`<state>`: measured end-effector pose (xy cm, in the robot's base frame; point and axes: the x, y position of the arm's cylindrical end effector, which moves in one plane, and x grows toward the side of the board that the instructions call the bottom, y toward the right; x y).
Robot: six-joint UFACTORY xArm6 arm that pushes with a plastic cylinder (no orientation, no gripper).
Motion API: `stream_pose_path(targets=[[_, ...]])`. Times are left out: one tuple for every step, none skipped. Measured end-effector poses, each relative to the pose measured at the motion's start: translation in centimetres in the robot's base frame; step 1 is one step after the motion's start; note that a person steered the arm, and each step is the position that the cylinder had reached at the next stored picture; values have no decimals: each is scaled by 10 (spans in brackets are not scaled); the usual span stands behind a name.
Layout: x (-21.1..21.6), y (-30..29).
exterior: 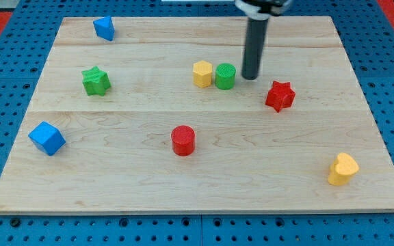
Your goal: Move red star below yellow hexagon
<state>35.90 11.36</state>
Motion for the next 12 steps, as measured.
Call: stream_pose_path(targets=[[2, 57], [54, 98], [96, 132], [64, 106], [61, 66], [42, 48], [51, 26], [72, 26], [66, -13], [68, -43], [85, -45], [94, -64]])
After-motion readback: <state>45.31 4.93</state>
